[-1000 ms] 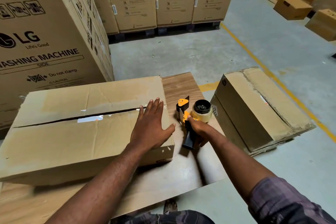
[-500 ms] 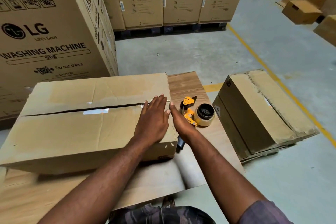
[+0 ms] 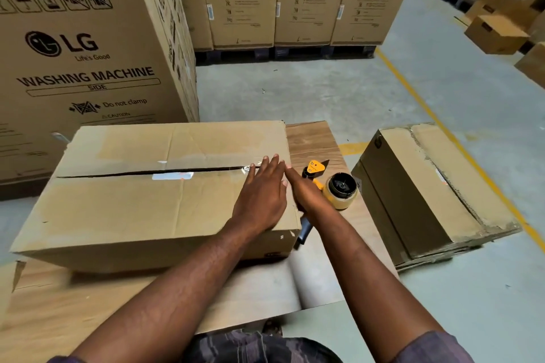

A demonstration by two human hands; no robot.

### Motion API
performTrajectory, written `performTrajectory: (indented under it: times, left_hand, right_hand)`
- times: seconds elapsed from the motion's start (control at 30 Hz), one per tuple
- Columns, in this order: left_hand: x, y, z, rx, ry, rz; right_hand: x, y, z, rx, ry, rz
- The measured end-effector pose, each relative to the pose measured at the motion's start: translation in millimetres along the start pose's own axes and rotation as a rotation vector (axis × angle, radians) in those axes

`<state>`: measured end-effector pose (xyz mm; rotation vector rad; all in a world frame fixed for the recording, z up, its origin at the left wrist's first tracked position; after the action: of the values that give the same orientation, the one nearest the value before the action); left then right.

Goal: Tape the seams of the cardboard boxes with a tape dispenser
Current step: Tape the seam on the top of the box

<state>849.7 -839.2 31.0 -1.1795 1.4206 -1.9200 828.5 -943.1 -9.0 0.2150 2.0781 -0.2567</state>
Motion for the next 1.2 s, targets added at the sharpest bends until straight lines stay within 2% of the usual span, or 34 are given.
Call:
performTrajectory:
  times: [0.07,0.1,0.17,0.2,0.3,0.37,0.5,0.63,0.7,0.8,0.9,1.0,1.13,1.2]
  left_hand:
    - [0.0,-1.9,1.8,-0.006,0.004,0.006]
    - [-2.0,-4.0,2.8,0.001,0.003,0.002]
    - [-9.5,-12.8,3.2,0.031,-0.028,-0.030]
    - [-16.1,-17.5,1.7,0.041,-0.035,-0.044]
    - [-23.0,-28.2,-10.8,0.007,0.123,0.031]
    - [-36.7,-32.0,-18.8,-0.044,0.183,0.041]
    - [-88.1,-36.6,-38.9,-0.098,0.129,0.114]
    - [-113.3,-58.5,-54.3,-0.024,0.092,0.100]
    - [-112.0,-68.3,-47.4,0.025,0.108,0.112]
    - [-112.4,-59.2,-35.4,-0.068,0.139,0.109]
    - [-127.8,-47.8,-34.6,-0.161,0.168,0.109]
    - [-152.1,-57.6,-43.5,-0.141,0.209,0.135]
    - [-196.3,-76.6,-54.9,-0.030,0.093,0.063]
    - [-196.6,-81.4,-52.3,0.011,0.064,0.032]
  right_hand:
    - [-25.4,-13.9,2.0,0.249,-0.154,-0.083]
    - [-40.4,-12.7,-2.1,0.315,-0.251,-0.089]
    - [-60.1,10.2,-10.5,0.249,-0.374,-0.116]
    - [-61.7,25.3,-11.4,0.192,-0.400,-0.205]
    - [-46.4,56.1,-11.8,0.128,-0.452,-0.638]
    - [-45.8,59.9,-10.4,0.145,-0.446,-0.755]
    - [-45.0,64.6,-10.5,0.180,-0.470,-0.903]
    - [-46.2,68.1,-11.9,0.249,-0.455,-0.992]
    - [-52.4,77.4,-14.7,0.271,-0.455,-0.943]
    - [-56.2,113.9,-26.9,0.136,-0.542,-0.864]
    - [-46.1,132.2,-31.7,0.075,-0.558,-0.975]
    - [-43.5,118.1,-30.5,0.146,-0.494,-1.029]
    - [-41.9,94.6,-33.8,0.302,-0.296,-1.101]
    - [-48.1,110.5,-35.9,0.356,-0.254,-1.134]
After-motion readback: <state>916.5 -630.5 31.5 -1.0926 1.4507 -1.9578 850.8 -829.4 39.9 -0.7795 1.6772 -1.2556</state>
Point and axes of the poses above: each hand's wrist, its own z-axis towards the middle knuckle, its own y-axis out of the palm, x = y × z, the point moved 7 cm from there along z, towards the middle knuckle, and after that the axes turned 5 degrees about z, right-handed, at the moved point
